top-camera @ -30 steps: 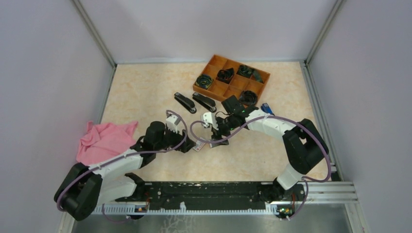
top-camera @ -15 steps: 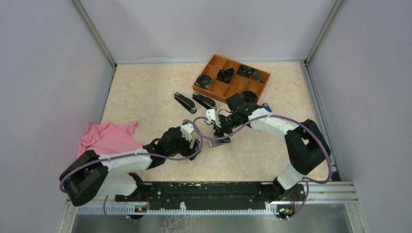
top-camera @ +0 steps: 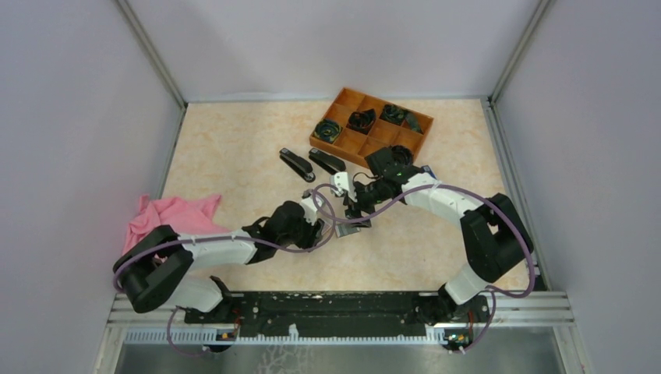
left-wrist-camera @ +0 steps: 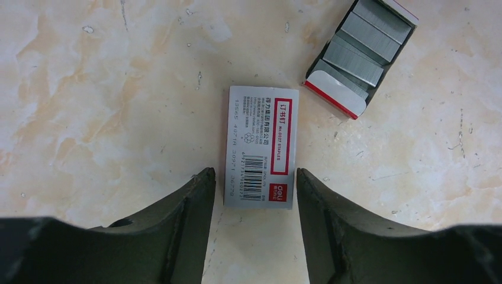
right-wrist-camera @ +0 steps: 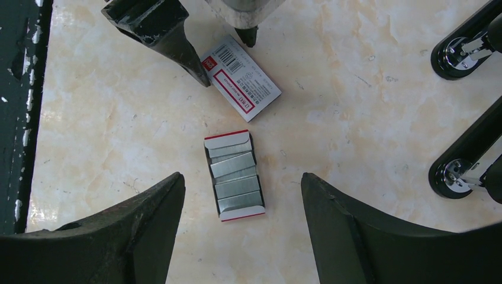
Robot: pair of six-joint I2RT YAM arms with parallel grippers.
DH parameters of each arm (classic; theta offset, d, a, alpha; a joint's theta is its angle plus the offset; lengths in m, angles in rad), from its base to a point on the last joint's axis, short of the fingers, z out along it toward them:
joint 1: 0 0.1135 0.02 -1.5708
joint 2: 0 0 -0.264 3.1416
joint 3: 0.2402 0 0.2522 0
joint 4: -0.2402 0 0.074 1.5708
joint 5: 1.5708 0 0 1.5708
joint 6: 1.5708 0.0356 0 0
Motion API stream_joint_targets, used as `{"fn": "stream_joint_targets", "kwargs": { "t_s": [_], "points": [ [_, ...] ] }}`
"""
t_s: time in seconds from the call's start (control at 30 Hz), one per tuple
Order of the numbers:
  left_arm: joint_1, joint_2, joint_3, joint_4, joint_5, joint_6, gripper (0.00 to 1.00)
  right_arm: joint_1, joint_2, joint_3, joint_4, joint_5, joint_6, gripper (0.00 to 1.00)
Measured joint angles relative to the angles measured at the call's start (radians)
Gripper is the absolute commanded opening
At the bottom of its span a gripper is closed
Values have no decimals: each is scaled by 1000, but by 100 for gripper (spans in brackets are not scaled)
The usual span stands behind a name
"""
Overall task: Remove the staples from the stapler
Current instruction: Adjust the staple box at the center of the board.
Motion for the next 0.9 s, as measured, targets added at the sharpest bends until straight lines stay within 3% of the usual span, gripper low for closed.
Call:
{"fn": "stream_joint_targets", "kwargs": {
  "t_s": [0.33, 0.53, 0.77, 0.83, 0.9],
  "points": [
    [0, 5, 6, -6, 58, 52, 54, 0, 0, 0, 0, -3, 0, 72],
    [0, -24, 6, -23, 101, 77, 71, 0, -1, 0, 0, -4, 0, 72],
    [0, -157, 6, -106, 1, -30, 85, 0, -10, 0, 0, -9, 0, 72],
    [0, -233, -5, -113, -8, -85, 79, 0, -15, 0, 0, -11, 0, 72],
    [0, -330, -43, -85, 3, -160, 64, 0, -20, 0, 0, -11, 0, 72]
  ]
}}
